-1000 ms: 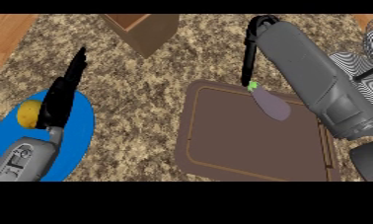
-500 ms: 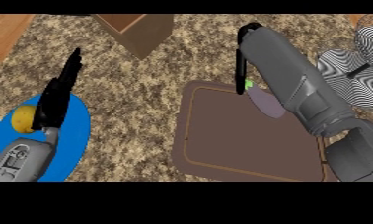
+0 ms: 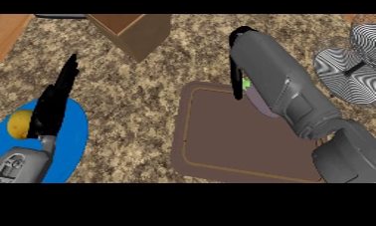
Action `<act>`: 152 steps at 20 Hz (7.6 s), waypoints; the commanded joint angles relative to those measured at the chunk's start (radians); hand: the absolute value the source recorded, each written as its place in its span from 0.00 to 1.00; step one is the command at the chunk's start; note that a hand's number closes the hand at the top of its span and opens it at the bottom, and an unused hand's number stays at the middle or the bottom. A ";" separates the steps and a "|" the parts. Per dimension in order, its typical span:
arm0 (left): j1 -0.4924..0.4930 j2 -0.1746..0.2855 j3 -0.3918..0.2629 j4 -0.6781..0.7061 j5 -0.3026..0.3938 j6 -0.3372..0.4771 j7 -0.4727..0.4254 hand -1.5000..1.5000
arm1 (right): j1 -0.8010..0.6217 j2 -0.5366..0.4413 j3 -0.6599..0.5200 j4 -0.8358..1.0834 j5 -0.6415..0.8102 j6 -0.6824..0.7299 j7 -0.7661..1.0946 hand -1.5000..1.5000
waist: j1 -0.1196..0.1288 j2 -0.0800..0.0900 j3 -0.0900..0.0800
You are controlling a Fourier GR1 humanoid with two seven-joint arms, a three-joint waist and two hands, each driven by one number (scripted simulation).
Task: Pick the eggplant from the tray and place it in the tiered basket
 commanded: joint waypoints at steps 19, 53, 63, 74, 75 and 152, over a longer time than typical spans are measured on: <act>0.044 -0.047 0.043 -0.077 -0.072 -0.016 0.046 0.50 | 0.074 0.042 0.013 0.019 0.146 0.024 0.037 0.00 | -0.016 -0.004 0.001; 0.051 -0.098 0.134 -0.013 -0.126 -0.111 -0.017 0.50 | 0.175 0.046 -0.147 -0.034 0.196 0.050 0.006 1.00 | -0.009 0.001 0.000; 0.009 -0.104 0.132 -0.028 -0.111 -0.112 0.036 0.50 | 0.039 -0.075 -0.233 -0.179 0.242 -0.923 -0.005 1.00 | -0.002 0.001 0.002; 0.004 -0.088 0.151 -0.004 -0.109 -0.133 0.016 0.50 | -0.106 -0.123 -0.107 -0.160 0.524 -1.534 0.142 1.00 | -0.009 -0.002 -0.002; 0.009 -0.100 0.141 -0.007 -0.125 -0.116 0.023 0.50 | -0.135 -0.147 -0.109 -0.152 0.534 -1.526 0.144 1.00 | -0.006 -0.001 -0.001; 0.107 -0.157 0.258 -0.044 -0.197 -0.169 0.002 0.50 | 0.613 -0.867 -0.624 -0.888 0.314 -1.254 0.030 0.00 | -0.087 -0.027 -0.001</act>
